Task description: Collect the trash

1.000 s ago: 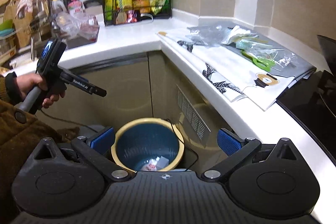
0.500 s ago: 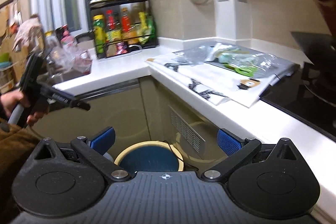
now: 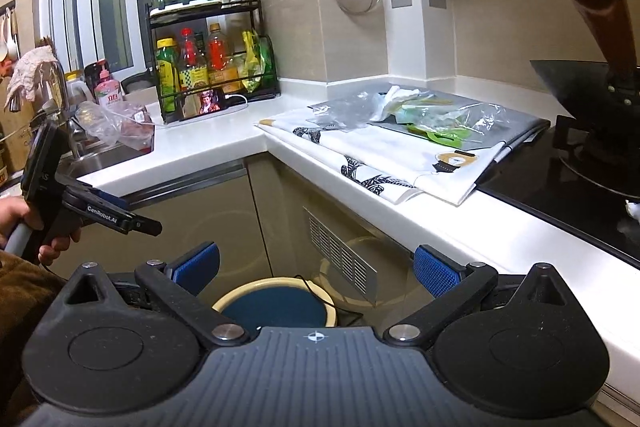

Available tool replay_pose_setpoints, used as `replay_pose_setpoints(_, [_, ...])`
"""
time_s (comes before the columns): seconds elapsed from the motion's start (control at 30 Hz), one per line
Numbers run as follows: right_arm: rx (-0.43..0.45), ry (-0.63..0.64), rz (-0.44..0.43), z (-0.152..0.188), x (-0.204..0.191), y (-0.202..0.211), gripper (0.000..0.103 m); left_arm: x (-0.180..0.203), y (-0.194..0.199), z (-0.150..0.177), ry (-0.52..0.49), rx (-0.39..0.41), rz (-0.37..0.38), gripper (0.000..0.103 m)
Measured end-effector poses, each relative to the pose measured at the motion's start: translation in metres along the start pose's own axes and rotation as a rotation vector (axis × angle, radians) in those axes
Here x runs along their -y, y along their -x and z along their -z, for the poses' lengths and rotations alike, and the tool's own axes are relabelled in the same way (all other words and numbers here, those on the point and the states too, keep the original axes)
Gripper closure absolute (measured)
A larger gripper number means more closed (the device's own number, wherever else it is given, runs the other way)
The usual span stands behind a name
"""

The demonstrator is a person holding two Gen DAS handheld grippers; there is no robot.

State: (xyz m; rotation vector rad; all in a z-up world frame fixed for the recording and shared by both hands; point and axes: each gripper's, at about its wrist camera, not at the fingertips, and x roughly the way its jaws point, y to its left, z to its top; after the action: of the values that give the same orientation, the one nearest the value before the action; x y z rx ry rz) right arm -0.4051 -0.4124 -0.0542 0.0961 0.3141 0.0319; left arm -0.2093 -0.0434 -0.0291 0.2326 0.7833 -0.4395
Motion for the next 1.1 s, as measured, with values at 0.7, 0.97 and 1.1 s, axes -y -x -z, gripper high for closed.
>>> replay_pose_setpoints(0.7, [-0.033,-0.010,0.003,0.006,-0.003,-0.003,0.000,-0.009,-0.005,0.003,0.044,-0.008,-0.008,0.000])
replay_pose_setpoints(0.97, [-0.004,-0.067,-0.015,0.014,0.010,-0.003,0.000,-0.001,0.007,0.002,-0.006,0.009,-0.035,0.000])
replay_pose_setpoints(1.1, [-0.015,-0.080,-0.024,0.017,0.012,-0.006,0.000,-0.004,0.001,0.000,0.023,-0.015,-0.039,0.000])
